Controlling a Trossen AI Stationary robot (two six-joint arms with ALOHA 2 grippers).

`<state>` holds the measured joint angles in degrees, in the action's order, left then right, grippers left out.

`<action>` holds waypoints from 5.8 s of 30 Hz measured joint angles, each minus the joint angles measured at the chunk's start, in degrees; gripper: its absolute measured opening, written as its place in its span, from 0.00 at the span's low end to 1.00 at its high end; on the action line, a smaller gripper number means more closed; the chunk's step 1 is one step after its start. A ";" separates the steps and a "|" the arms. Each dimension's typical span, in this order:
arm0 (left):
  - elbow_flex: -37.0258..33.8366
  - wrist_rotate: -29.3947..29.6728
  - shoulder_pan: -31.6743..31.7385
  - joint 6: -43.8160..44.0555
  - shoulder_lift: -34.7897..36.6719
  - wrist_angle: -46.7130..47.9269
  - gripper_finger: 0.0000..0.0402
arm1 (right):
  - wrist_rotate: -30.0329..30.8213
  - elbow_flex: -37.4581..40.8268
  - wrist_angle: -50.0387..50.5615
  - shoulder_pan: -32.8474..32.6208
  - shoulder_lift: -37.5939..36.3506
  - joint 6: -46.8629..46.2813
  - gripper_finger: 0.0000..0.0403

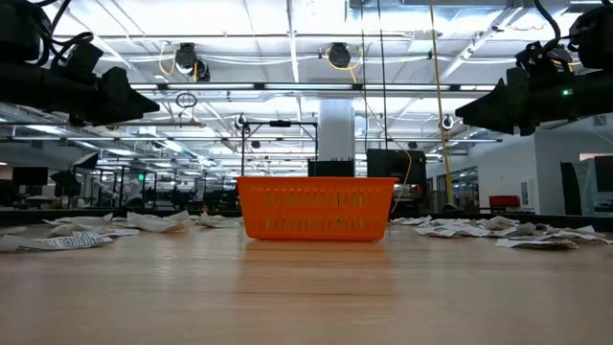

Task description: Pick & Place First Aid Supplies

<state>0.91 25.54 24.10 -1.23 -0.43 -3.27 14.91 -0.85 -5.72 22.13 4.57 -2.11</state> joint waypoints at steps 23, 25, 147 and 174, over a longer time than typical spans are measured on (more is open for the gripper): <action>0.01 0.00 0.00 0.02 0.01 0.01 0.76 | 0.00 0.00 -0.02 0.01 0.00 -0.01 0.65; 0.01 0.00 -0.02 0.02 0.02 0.00 0.76 | -0.01 -0.01 -0.02 0.02 0.01 -0.01 0.65; 0.01 0.00 -0.02 0.00 0.00 0.00 0.76 | 4.34 -63.03 52.67 -6.52 48.07 -45.72 0.65; 0.01 0.00 -0.01 0.01 0.01 -0.02 0.76 | -9.41 -81.54 86.01 -30.02 69.20 -87.40 0.65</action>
<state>0.92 25.54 24.09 -1.22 -0.42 -3.29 5.50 -82.39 80.29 -7.89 73.76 -89.51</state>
